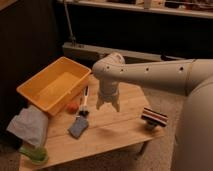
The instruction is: Place apple in table surface
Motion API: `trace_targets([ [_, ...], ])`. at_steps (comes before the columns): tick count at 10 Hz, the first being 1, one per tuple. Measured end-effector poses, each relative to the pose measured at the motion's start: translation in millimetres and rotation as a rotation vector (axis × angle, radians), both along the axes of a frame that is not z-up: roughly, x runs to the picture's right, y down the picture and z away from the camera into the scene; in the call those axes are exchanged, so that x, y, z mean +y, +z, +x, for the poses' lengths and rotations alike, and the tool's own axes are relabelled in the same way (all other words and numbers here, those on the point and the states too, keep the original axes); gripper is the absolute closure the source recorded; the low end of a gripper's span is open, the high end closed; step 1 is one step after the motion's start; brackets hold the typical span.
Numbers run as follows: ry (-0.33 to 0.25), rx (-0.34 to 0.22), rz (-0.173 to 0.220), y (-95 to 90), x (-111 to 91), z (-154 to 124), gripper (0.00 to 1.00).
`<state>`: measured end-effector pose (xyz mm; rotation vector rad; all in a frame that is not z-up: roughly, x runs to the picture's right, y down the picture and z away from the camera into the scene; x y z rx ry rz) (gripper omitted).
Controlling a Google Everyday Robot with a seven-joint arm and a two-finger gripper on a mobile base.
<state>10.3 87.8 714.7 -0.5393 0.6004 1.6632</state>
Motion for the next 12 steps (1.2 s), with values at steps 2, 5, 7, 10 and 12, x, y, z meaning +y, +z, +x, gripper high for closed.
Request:
trace_targets([
  [2, 0.0, 0.0, -0.002, 0.6, 0.8, 0.1, 0.35],
  [5, 0.0, 0.0, -0.002, 0.6, 0.7, 0.1, 0.35],
  [7, 0.0, 0.0, -0.002, 0.6, 0.7, 0.1, 0.35],
  [10, 0.0, 0.0, -0.002, 0.6, 0.8, 0.1, 0.35],
  [12, 0.0, 0.0, -0.002, 0.6, 0.8, 0.0, 0.35],
])
